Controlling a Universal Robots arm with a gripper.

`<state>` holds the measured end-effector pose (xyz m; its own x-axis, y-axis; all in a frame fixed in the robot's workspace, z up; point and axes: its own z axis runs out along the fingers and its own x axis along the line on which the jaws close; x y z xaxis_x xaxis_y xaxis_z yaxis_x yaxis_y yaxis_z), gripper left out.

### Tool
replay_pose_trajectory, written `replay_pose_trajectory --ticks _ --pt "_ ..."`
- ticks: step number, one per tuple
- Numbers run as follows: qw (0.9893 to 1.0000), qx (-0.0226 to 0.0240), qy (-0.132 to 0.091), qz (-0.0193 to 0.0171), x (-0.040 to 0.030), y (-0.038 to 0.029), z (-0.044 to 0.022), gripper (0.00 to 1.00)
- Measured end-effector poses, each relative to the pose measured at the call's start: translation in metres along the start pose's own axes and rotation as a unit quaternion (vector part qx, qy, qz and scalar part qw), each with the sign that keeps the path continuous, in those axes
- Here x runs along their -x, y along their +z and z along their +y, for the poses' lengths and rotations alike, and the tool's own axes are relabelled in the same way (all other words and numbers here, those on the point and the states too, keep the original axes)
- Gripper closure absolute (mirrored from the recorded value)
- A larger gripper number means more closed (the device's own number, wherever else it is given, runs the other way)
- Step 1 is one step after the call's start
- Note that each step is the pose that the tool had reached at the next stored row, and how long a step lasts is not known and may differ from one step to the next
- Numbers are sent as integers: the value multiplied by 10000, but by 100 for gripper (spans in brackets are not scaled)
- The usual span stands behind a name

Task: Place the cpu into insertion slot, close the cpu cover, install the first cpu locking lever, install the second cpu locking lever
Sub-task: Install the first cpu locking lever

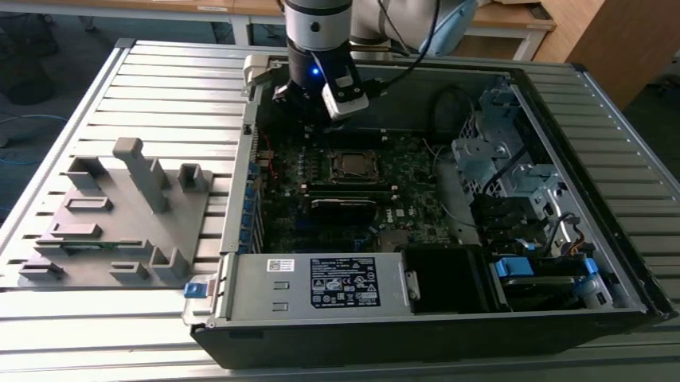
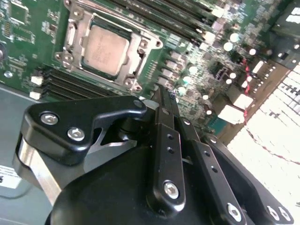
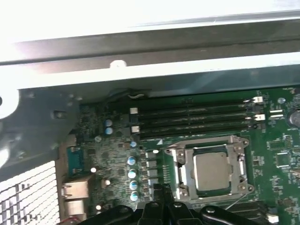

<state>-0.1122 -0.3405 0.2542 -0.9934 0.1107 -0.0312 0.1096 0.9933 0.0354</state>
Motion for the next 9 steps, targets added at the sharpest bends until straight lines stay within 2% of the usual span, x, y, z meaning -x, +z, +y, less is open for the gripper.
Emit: replay_pose_trajectory --ticks 3,4,7,9 --pt "10000 9 1 -8 -53 -1 -6 90" --pt "10000 54 2 -4 -59 -1 -7 90" --pt "9996 269 10 20 -80 -2 -12 90" --pt "9993 377 14 32 -98 -2 -15 90"
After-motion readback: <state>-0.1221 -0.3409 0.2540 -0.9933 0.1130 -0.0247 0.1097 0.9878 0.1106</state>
